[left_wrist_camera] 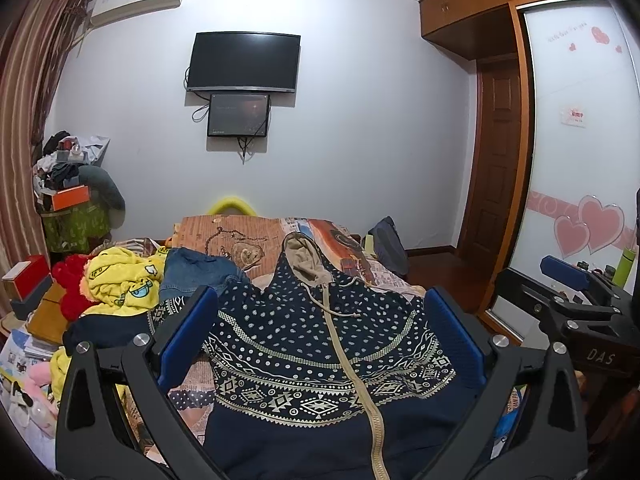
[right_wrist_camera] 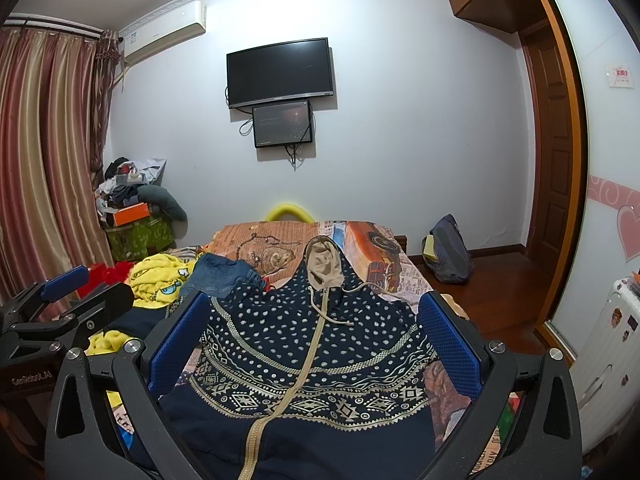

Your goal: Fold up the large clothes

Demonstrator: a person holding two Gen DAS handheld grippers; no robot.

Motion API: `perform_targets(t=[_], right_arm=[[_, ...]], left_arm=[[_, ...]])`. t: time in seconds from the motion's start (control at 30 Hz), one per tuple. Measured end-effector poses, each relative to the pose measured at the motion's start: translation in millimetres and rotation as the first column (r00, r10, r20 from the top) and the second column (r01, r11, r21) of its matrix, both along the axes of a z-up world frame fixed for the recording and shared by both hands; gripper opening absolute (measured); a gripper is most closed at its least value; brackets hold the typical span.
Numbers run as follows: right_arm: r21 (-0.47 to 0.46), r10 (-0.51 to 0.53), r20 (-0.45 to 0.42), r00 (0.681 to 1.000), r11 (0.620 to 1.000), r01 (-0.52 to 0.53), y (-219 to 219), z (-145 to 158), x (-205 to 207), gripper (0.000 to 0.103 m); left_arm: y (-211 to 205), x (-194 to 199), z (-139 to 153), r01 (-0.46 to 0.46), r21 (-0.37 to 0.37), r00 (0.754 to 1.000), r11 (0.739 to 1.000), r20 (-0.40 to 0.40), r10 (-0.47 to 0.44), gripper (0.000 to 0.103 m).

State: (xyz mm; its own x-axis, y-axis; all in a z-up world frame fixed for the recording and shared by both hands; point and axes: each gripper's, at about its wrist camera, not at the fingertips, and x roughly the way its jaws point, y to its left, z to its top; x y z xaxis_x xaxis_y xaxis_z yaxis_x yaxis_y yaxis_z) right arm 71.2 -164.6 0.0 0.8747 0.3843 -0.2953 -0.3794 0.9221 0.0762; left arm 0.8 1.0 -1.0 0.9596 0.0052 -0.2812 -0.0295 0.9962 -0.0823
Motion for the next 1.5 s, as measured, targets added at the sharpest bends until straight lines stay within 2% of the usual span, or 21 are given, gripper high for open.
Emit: perform_targets(t=[1.5], right_arm=[[-0.012, 0.0, -0.02, 1.0, 1.0, 0.0, 7.0, -2.3, 5.2, 0.103]], left_arm=[[9.9, 8.1, -4.2, -0.015, -0.02, 1.0, 1.0, -0.021, 0.015, 0.103]])
